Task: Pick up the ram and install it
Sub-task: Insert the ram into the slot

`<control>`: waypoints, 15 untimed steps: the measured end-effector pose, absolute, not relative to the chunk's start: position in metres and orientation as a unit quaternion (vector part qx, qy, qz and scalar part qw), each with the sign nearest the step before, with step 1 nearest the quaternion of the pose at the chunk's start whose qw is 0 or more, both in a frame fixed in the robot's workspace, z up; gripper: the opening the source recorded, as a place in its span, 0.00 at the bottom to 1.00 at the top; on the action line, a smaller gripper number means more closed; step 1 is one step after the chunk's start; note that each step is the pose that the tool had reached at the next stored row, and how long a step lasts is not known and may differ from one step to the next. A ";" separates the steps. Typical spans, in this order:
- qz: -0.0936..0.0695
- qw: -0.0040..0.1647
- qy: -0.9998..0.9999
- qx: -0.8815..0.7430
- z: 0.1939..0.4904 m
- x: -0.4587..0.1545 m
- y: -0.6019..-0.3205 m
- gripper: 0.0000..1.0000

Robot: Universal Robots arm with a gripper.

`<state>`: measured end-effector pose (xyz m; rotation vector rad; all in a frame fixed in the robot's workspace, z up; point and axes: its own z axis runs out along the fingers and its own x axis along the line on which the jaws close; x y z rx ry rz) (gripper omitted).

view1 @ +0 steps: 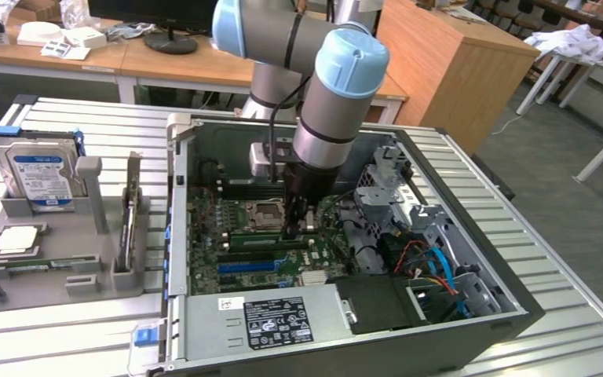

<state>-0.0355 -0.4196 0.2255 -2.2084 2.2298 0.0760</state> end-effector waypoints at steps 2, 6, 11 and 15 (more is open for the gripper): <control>0.024 0.001 0.710 -0.704 0.225 -0.035 -0.420 0.12; 0.024 0.001 0.710 -0.703 0.225 -0.036 -0.420 0.12; 0.024 0.001 0.710 -0.704 0.224 -0.035 -0.420 0.12; 0.024 0.001 0.710 -0.704 0.224 -0.035 -0.420 0.12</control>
